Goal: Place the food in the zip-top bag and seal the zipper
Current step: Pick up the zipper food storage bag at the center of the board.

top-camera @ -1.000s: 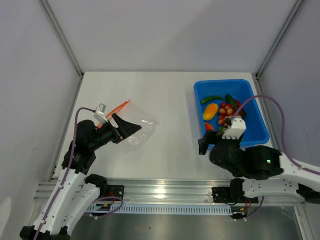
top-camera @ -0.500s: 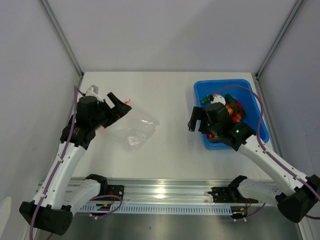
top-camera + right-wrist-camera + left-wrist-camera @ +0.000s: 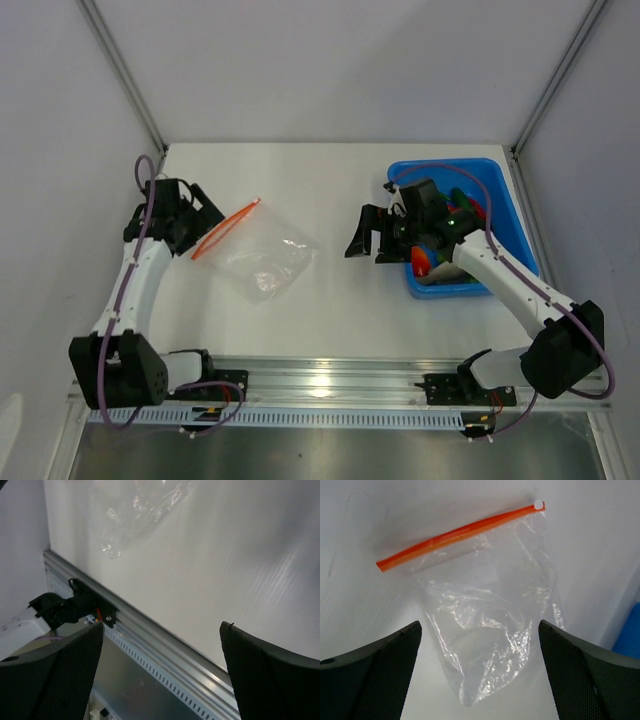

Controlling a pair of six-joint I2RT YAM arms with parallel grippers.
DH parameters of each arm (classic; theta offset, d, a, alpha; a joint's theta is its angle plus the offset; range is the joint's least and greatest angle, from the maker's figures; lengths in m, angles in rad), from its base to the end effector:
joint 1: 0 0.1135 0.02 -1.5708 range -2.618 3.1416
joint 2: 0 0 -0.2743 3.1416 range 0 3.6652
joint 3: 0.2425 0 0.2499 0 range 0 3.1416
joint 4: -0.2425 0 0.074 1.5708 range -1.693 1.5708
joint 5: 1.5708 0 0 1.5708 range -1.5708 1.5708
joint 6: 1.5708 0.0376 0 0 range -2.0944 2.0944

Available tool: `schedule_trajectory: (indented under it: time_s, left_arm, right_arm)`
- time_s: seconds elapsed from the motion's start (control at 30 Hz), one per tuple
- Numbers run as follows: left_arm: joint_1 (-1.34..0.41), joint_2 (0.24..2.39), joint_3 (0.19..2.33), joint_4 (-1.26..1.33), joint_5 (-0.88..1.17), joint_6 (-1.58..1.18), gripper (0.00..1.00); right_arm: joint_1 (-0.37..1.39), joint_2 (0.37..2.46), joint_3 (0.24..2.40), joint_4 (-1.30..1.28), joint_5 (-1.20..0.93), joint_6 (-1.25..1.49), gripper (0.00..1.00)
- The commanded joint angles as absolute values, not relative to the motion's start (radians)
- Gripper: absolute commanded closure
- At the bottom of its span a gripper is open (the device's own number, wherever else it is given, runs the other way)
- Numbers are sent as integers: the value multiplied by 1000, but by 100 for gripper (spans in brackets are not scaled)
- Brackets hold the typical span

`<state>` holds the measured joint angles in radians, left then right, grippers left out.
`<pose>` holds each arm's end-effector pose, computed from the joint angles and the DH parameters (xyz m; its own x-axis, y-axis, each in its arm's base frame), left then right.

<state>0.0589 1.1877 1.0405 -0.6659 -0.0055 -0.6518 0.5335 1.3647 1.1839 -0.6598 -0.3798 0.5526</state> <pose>0.2425 0.0145 0.3106 -0.5385 -0.6394 -0.5488 -0.4897 0.7675 -0.4137 0.2391 0.1574 0.3163 -0.9057 0.0313 -0.4228 -0.2465 0.7725 0.5852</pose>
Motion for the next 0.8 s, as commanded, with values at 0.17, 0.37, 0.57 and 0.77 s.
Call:
schedule_trajectory:
  time_s: [0.17,0.37,0.57,0.77]
  left_arm:
    - [221,1503,1127,-427,299,-321,13]
    - [227,1672,1196,-379,500,-140,11]
    - [247,1785,1224,-364,590,-89,12]
    - [244,1862,1244,-399,643,-78,22]
  right_arm:
    - [486,1344,1351,-814,-525,457,0]
    - [430,1350,1370,-853,-569,425,0]
    - [367,1331,1384,-896,-549,377,1]
    - [339,1342,1382,-868,-557,379,1]
